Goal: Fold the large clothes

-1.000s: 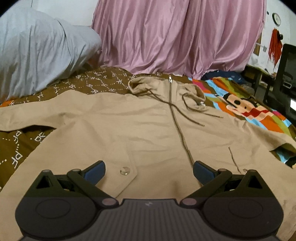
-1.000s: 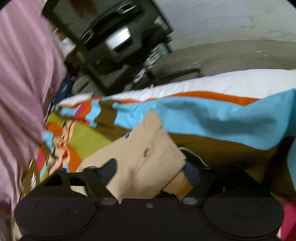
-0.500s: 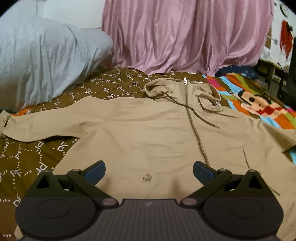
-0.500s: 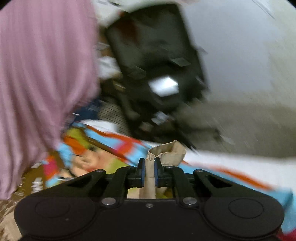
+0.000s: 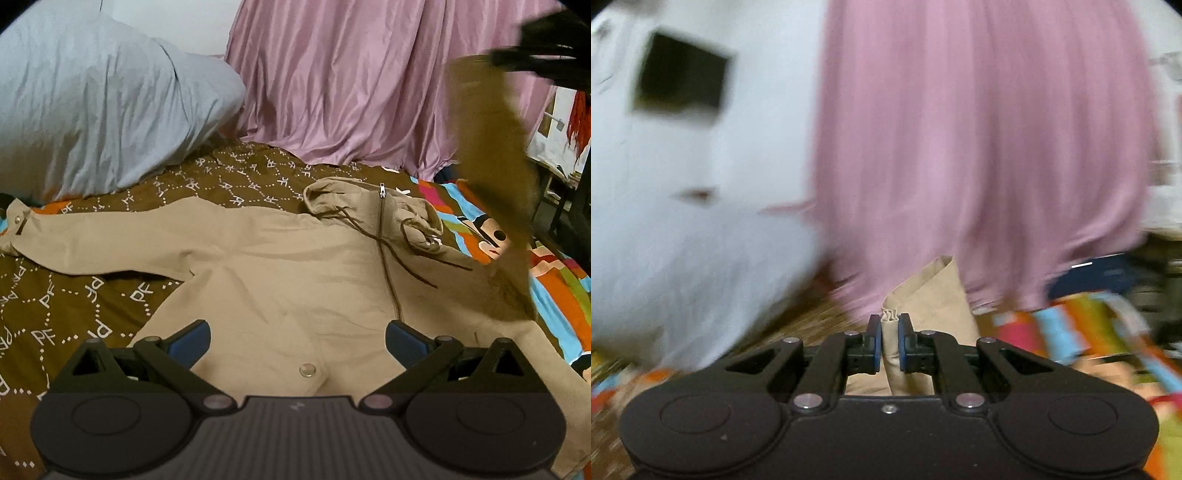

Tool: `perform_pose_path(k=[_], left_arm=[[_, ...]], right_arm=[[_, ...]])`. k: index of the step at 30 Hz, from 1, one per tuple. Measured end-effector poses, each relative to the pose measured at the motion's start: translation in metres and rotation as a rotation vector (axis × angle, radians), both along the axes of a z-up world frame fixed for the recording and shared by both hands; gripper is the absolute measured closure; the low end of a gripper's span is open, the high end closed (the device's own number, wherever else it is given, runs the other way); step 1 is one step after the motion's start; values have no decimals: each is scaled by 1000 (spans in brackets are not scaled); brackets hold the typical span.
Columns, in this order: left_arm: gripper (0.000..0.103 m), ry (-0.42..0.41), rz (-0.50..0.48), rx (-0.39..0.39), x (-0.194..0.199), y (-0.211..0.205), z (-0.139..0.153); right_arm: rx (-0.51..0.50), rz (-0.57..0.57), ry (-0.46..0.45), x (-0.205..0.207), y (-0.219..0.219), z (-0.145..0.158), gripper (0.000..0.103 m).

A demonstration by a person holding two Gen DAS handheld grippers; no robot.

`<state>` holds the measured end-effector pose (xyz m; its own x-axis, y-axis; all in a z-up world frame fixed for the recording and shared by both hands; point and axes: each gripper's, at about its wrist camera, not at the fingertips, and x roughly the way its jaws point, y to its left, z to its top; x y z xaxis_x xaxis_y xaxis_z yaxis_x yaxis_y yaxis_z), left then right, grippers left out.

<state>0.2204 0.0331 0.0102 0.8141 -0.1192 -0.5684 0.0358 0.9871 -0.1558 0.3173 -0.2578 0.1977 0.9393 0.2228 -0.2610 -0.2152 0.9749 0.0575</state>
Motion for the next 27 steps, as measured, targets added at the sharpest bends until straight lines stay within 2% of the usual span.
perform_pose_path(k=[2, 4, 5, 7, 9, 11, 14, 16, 20, 22, 24, 27], left_arm=[[1, -8, 5, -2, 1, 2, 1], [1, -14, 20, 18, 3, 2, 1], [1, -17, 27, 30, 5, 4, 0], [1, -15, 46, 49, 9, 5, -3], [1, 1, 64, 42, 15, 9, -7], [1, 14, 83, 24, 21, 14, -13], [1, 38, 116, 35, 32, 16, -24], [1, 59, 138, 68, 42, 15, -33], [1, 112, 170, 125, 58, 12, -55], [1, 144, 183, 138, 63, 13, -65], [1, 152, 181, 142, 62, 13, -70], [1, 134, 177, 138, 56, 16, -63]], right_arm=[[-46, 115, 55, 15, 48, -18, 94], [-73, 201, 103, 24, 85, -36, 89], [-76, 235, 134, 29, 98, -43, 82], [-60, 275, 164, 31, 111, -53, 77], [-49, 285, 177, 30, 107, -59, 58], [-45, 244, 188, 26, 91, -66, 49], [-63, 94, 228, 30, 28, -93, 43], [-107, -22, 263, 24, -4, -125, 39], [-260, -202, 348, 12, -48, -203, 39], [-253, -241, 397, 2, -64, -236, 38], [-227, -258, 434, -6, -74, -261, 32], [-276, -253, 444, -15, -68, -288, 30]])
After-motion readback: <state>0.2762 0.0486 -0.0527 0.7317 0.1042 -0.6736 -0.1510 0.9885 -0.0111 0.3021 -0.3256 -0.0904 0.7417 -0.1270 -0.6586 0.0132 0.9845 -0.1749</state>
